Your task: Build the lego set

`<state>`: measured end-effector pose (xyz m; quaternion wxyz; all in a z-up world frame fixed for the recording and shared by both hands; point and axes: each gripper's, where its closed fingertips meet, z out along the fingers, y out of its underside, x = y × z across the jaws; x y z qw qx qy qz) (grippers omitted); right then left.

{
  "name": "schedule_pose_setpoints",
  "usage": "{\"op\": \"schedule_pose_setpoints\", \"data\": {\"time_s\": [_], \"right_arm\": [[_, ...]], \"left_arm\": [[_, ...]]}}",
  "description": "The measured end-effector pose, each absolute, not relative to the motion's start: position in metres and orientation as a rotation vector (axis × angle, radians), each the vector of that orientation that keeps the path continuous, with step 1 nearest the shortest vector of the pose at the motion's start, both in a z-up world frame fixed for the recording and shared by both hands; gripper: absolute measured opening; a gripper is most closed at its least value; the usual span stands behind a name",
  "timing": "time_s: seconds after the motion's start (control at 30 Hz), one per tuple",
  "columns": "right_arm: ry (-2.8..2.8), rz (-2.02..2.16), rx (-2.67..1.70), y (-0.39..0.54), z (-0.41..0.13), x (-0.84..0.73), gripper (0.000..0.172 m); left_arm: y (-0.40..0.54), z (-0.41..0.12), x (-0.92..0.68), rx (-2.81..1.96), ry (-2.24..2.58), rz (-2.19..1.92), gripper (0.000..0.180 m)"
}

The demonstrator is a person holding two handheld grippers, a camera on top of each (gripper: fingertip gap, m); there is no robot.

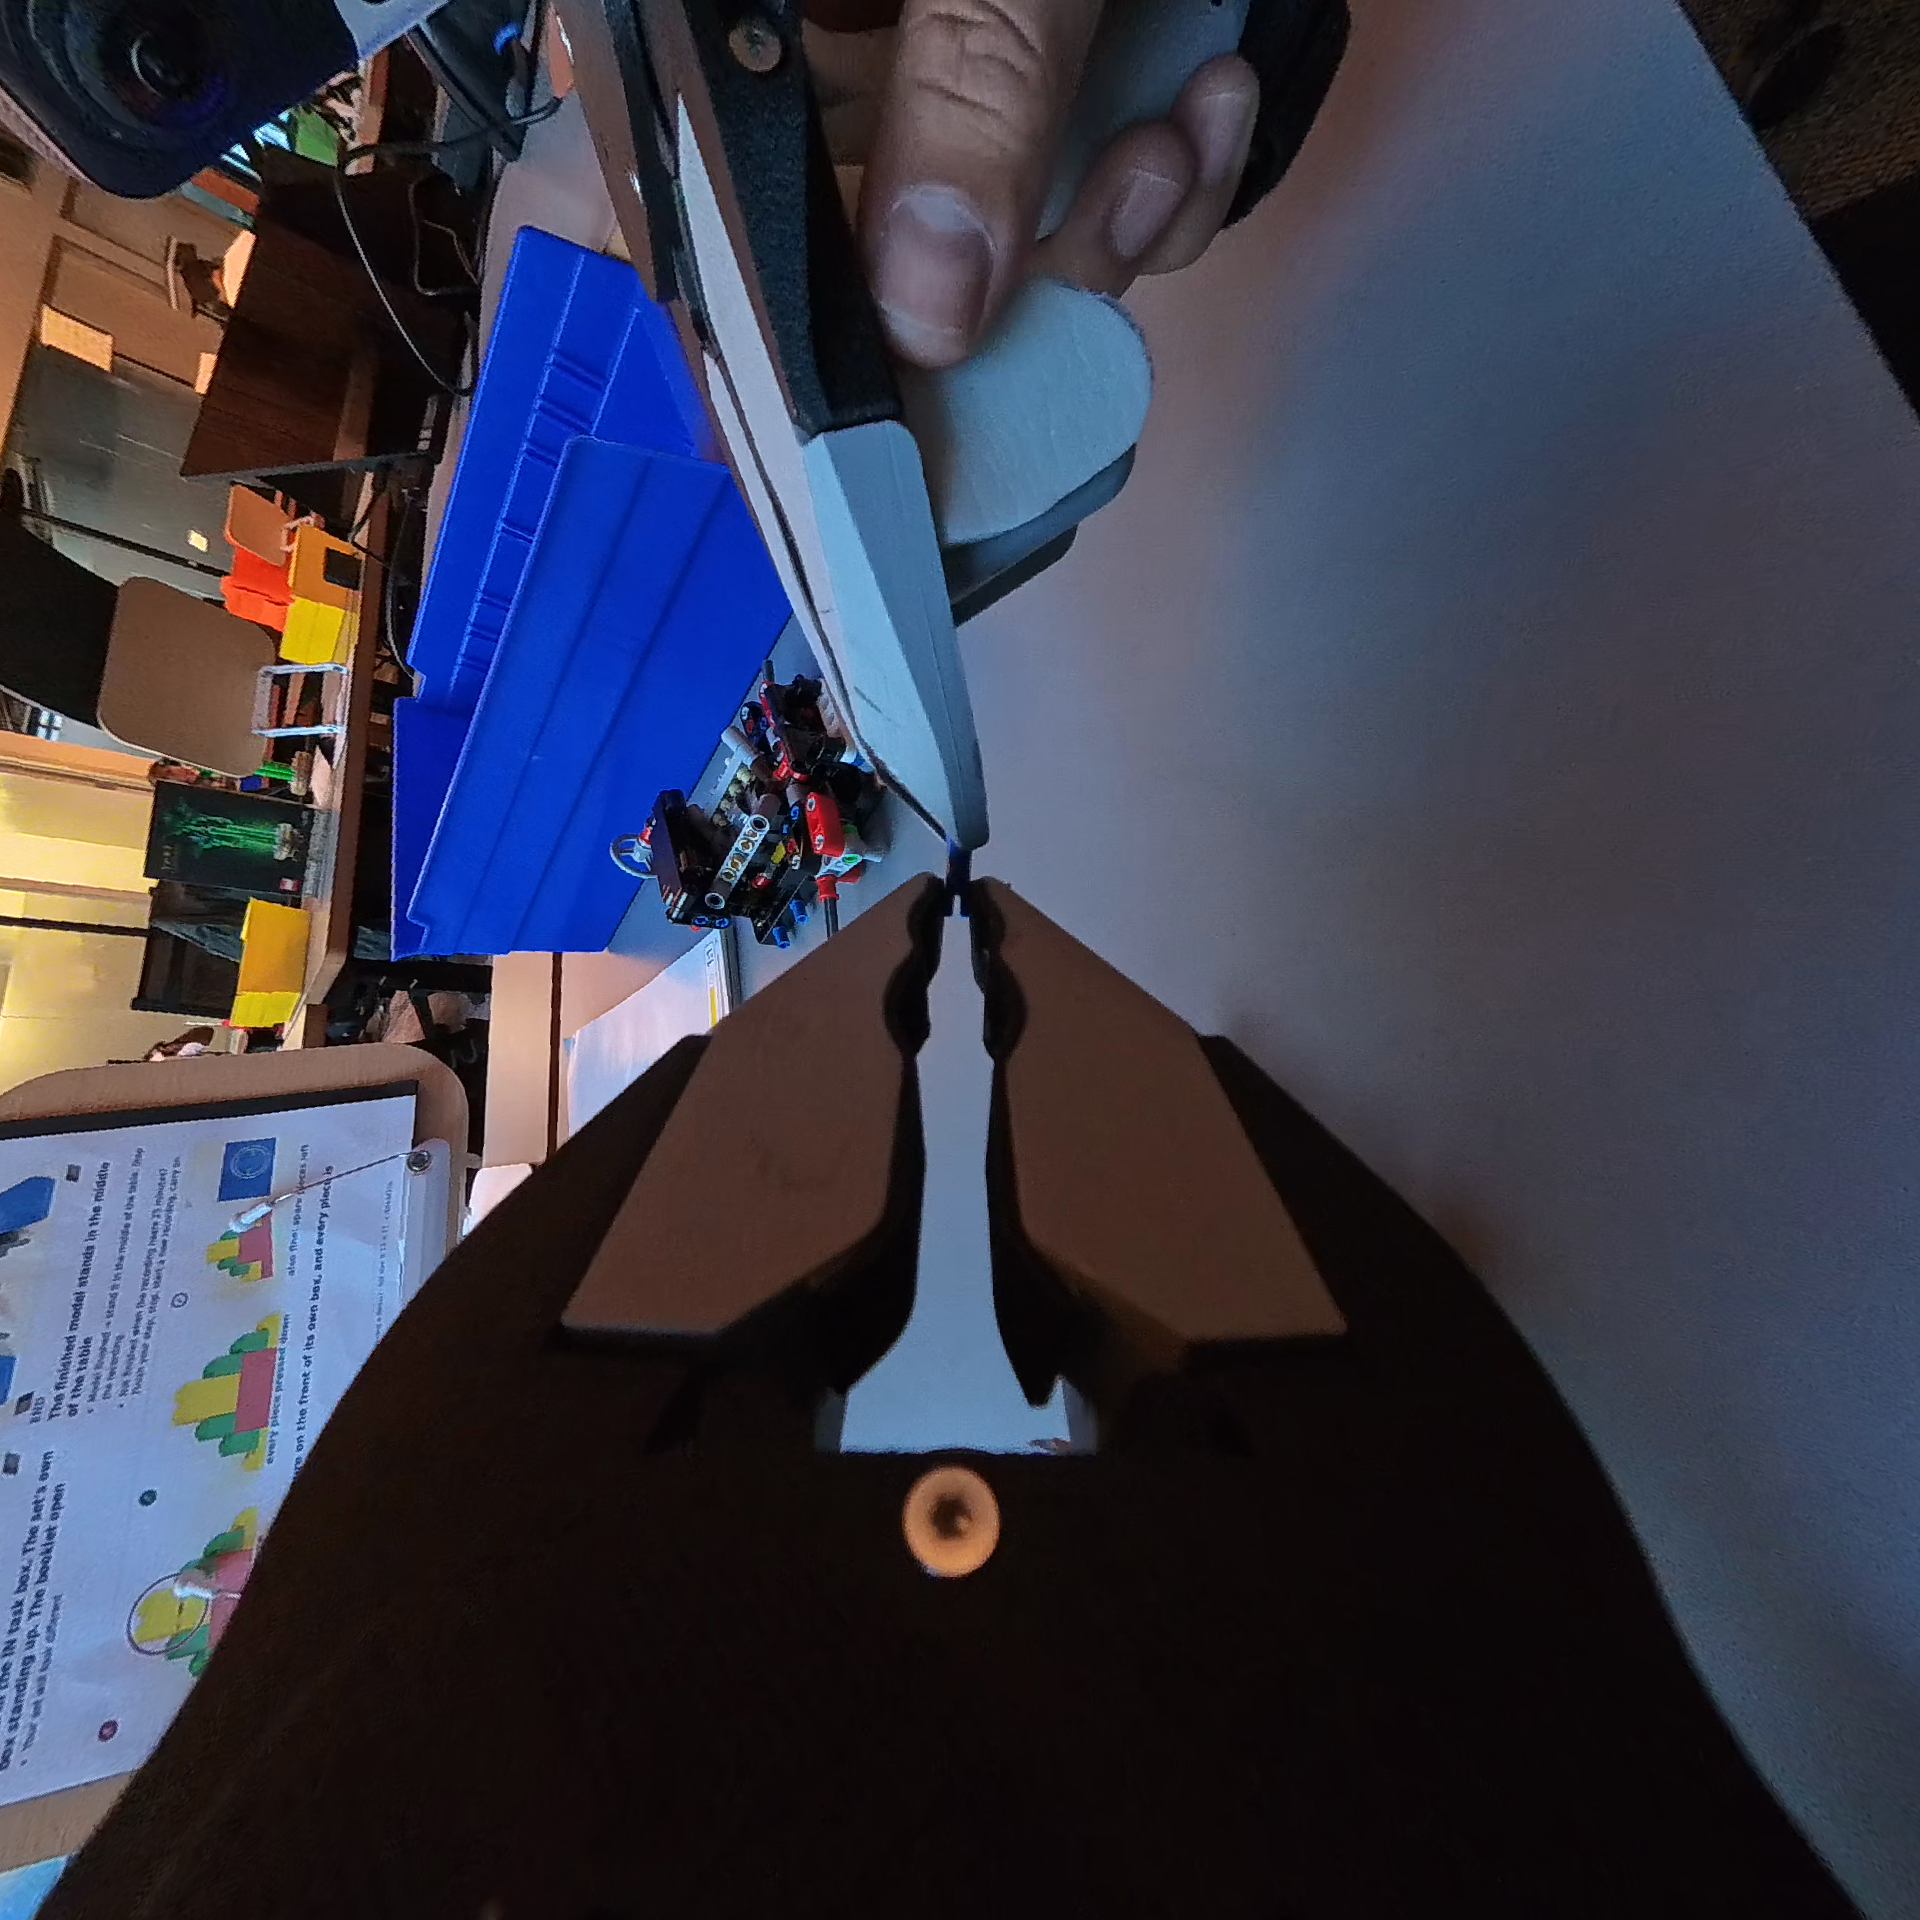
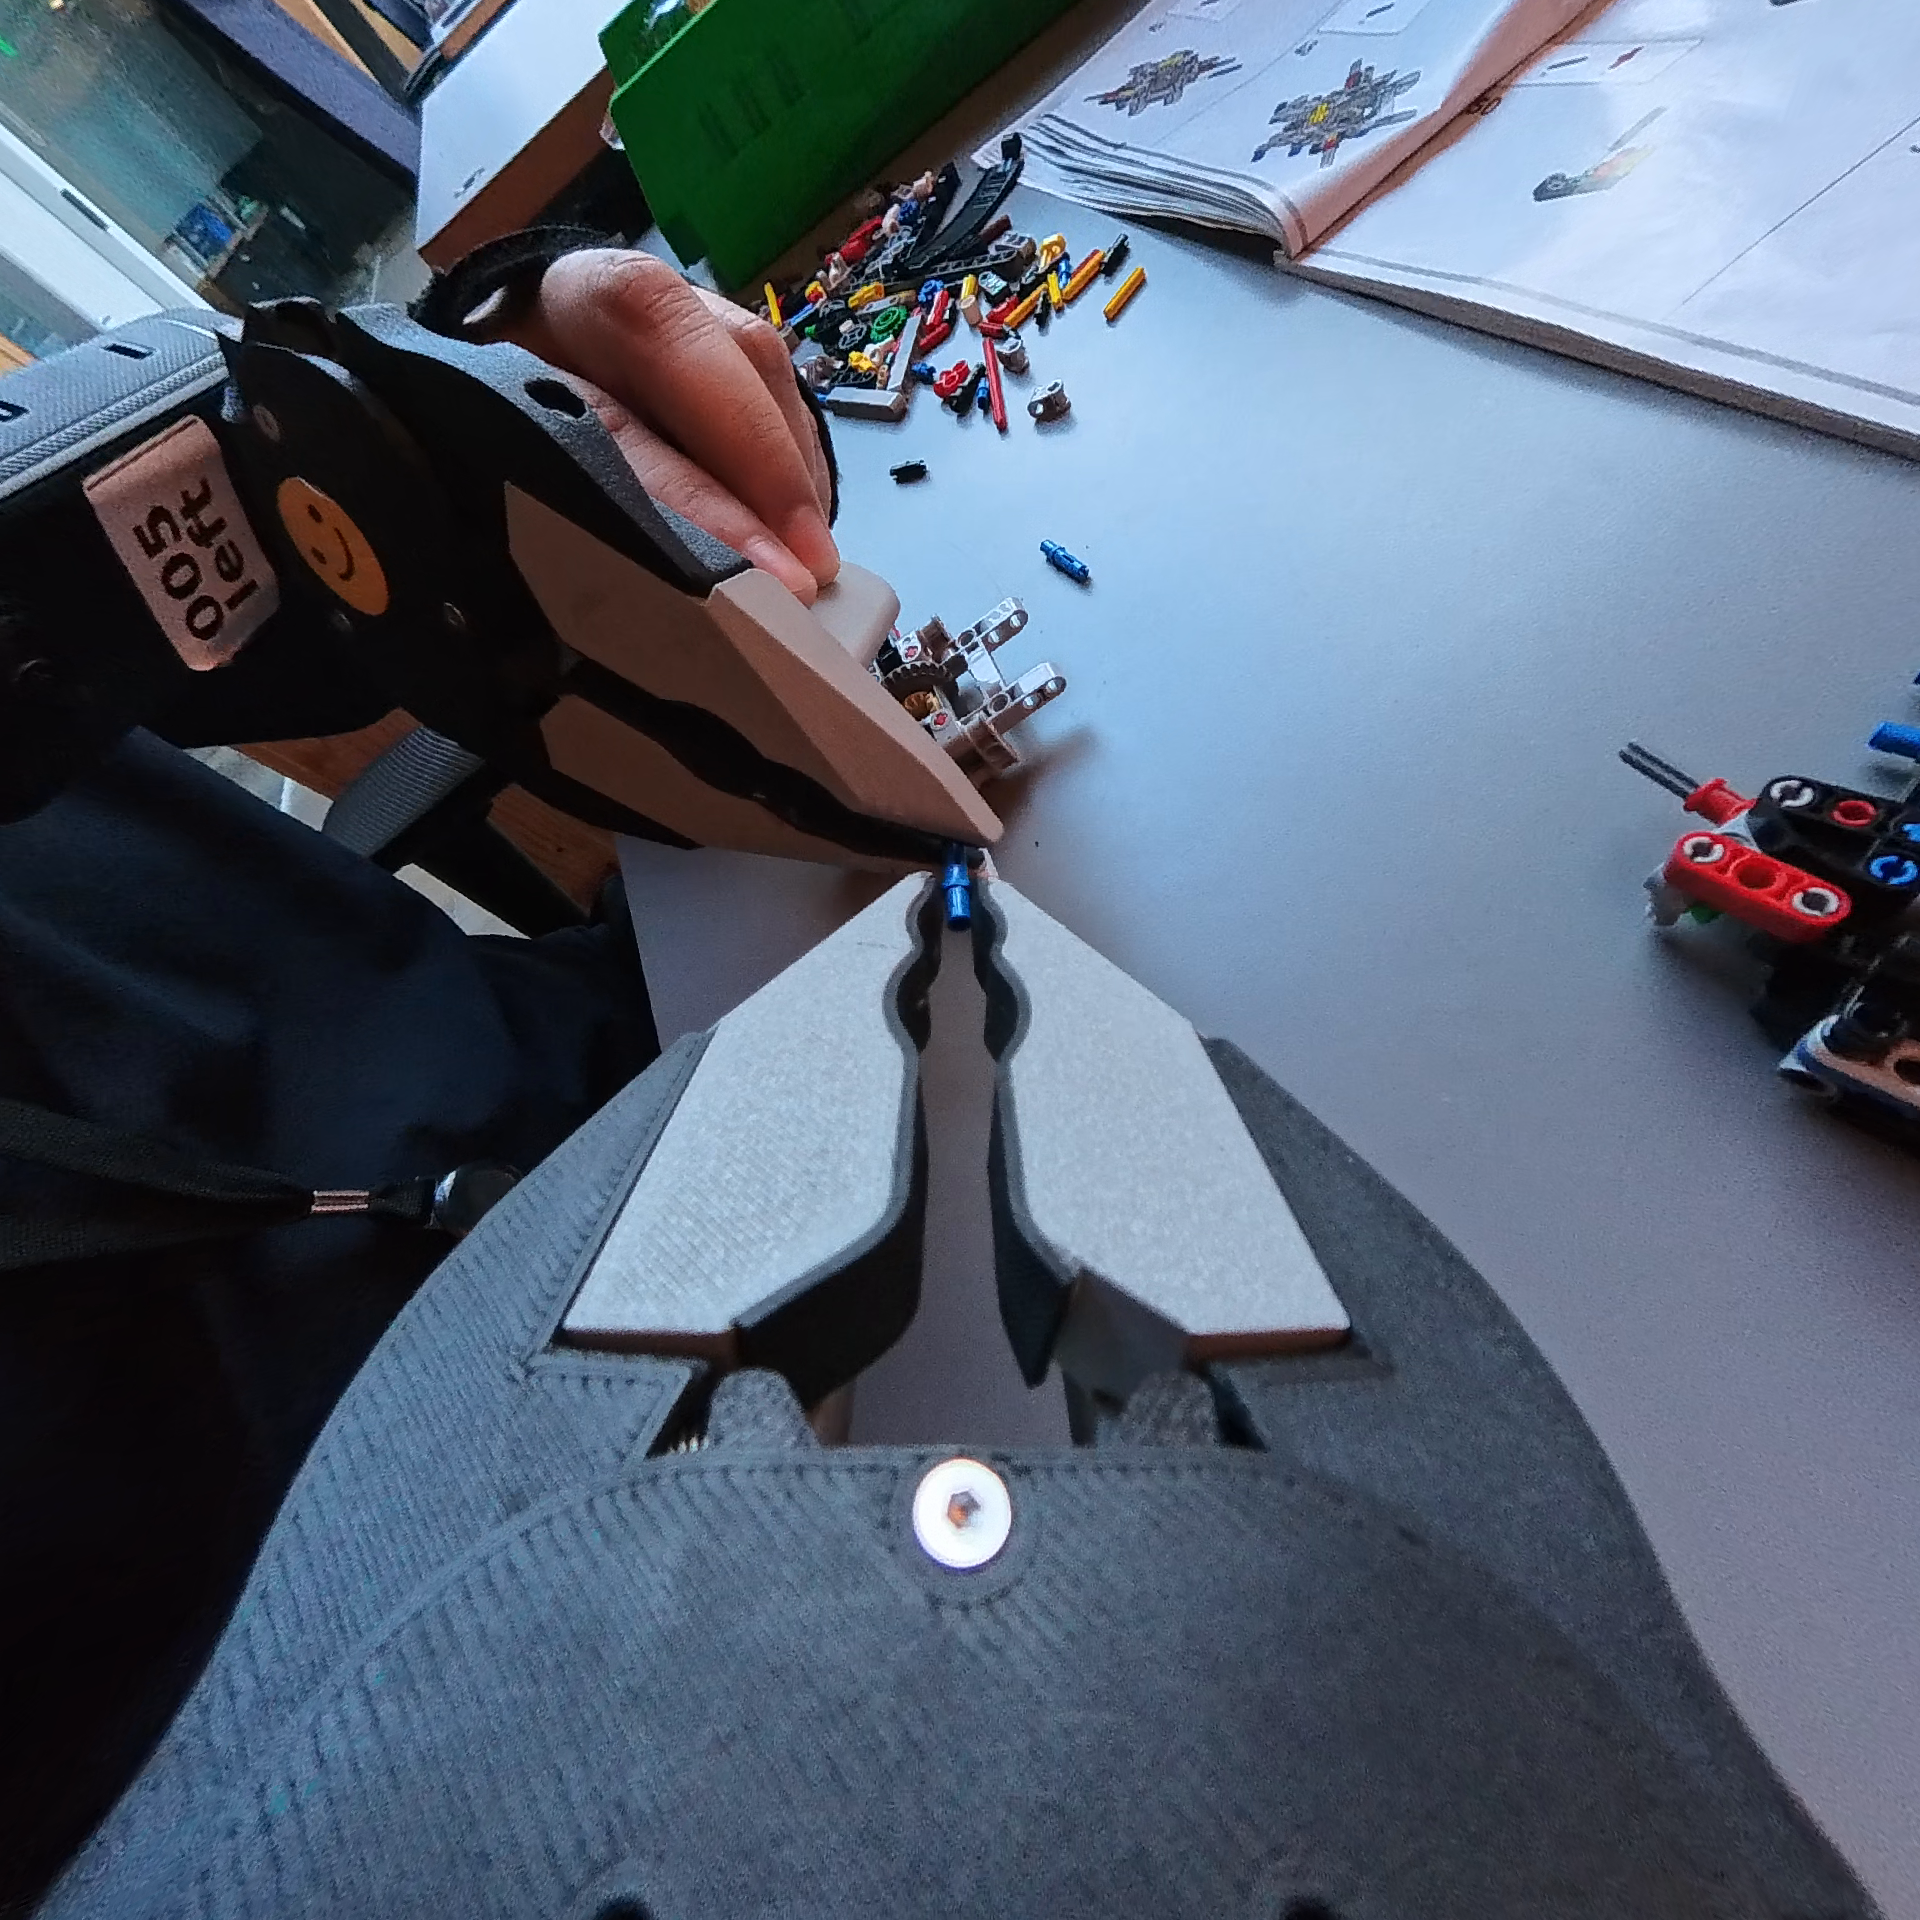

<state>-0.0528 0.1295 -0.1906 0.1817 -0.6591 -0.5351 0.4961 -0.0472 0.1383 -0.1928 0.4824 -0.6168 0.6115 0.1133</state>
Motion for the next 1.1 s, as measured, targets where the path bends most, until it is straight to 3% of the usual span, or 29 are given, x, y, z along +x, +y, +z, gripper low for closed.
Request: {"op": "schedule_pose_setpoints", "data": {"time_s": [0.17, 0.27, 0.4, 0.8, 1.1], "right_arm": [[-1.532, 1.382, -1.843, 0.128, -0.194, -0.053, 0.002], [-1.561, 1.332, -1.831, 0.127, -0.203, -0.053, 0.001], [-1.637, 1.2, -1.768, 0.126, -0.218, -0.056, 0.001], [-1.802, 1.141, -1.574, 0.121, -0.23, -0.087, 0.001], [-1.911, 1.091, -1.509, 0.115, -0.237, -0.096, 0.002]], "left_arm": [[0.136, -0.197, -0.047, -1.565, 1.482, 0.185, 0.003], [0.133, -0.195, -0.062, -1.671, 1.459, 0.081, 0.018], [0.114, -0.198, -0.102, -1.913, 1.453, -0.148, 0.025], [0.099, -0.234, -0.134, -2.152, 1.492, -0.24, 0.012], [0.105, -0.231, -0.128, -2.159, 1.562, -0.264, 0.012]]}}
